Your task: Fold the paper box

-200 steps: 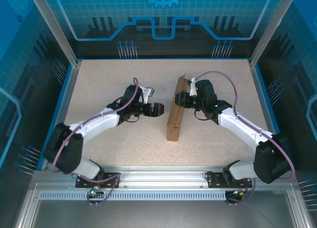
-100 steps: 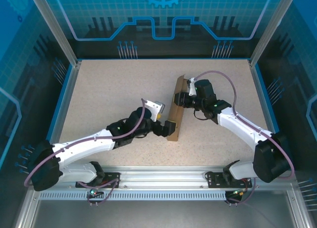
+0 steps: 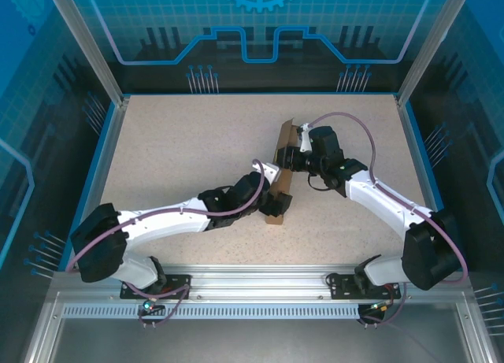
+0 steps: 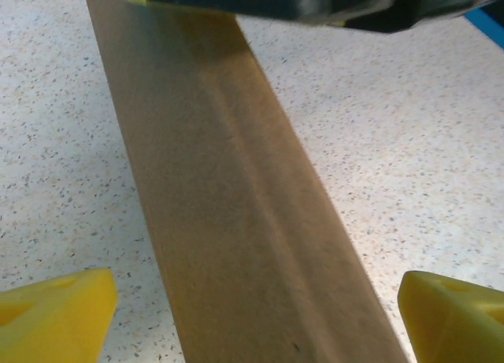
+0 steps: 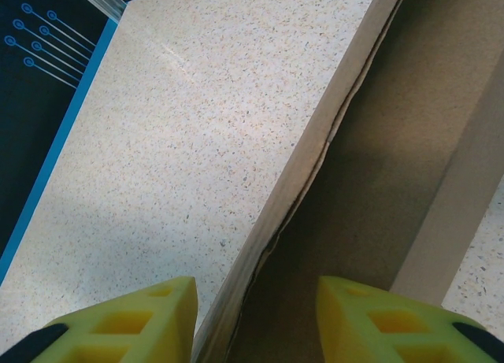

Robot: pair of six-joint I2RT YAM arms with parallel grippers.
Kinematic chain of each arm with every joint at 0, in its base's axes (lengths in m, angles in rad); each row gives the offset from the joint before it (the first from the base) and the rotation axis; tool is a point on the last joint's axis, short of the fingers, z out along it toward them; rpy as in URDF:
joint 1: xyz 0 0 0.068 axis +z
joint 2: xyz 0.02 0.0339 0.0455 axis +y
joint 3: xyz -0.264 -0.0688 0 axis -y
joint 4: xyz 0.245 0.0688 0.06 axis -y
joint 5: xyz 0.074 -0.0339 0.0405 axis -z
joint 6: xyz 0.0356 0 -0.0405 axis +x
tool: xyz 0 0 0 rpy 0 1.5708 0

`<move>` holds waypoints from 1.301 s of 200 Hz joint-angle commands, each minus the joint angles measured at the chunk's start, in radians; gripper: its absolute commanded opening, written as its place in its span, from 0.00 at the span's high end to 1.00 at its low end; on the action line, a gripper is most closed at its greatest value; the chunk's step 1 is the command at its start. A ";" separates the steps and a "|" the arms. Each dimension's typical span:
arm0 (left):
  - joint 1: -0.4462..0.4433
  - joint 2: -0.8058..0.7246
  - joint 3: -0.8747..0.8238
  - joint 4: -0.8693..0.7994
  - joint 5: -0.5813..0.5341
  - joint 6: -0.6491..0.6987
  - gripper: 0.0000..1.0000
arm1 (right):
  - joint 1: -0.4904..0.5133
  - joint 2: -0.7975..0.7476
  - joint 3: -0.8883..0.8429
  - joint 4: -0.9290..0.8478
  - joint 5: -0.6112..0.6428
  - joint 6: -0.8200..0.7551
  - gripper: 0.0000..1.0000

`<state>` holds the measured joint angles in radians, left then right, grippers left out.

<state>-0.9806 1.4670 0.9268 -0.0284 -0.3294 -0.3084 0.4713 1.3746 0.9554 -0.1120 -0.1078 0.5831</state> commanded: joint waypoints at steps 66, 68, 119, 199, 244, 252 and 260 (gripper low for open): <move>-0.006 -0.019 -0.041 0.088 -0.039 0.118 0.36 | 0.000 0.002 -0.019 -0.118 0.037 0.000 0.50; -0.006 -0.021 -0.043 0.090 -0.040 0.124 0.36 | 0.001 -0.001 -0.017 -0.118 0.038 -0.001 0.49; 0.054 -0.051 -0.085 0.128 0.079 0.256 0.46 | -0.027 -0.052 0.085 -0.180 0.042 -0.074 0.30; 0.224 -0.064 -0.094 0.138 0.342 0.431 0.61 | -0.249 -0.134 0.246 -0.276 -0.023 -0.379 0.27; 0.348 -0.052 -0.031 0.090 0.549 0.600 0.63 | -0.383 -0.053 0.345 -0.278 -0.213 -0.671 0.27; 0.375 -0.046 -0.014 0.073 0.592 0.619 0.63 | -0.394 -0.032 0.367 -0.291 -0.242 -0.732 0.27; 0.402 -0.037 0.004 0.053 0.635 0.637 0.64 | -0.401 -0.007 0.393 -0.317 -0.266 -0.803 0.27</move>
<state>-0.6498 1.4158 0.8566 0.0677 0.1291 0.2104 0.0959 1.3102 1.2739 -0.3626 -0.2436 0.0265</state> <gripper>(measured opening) 0.454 0.729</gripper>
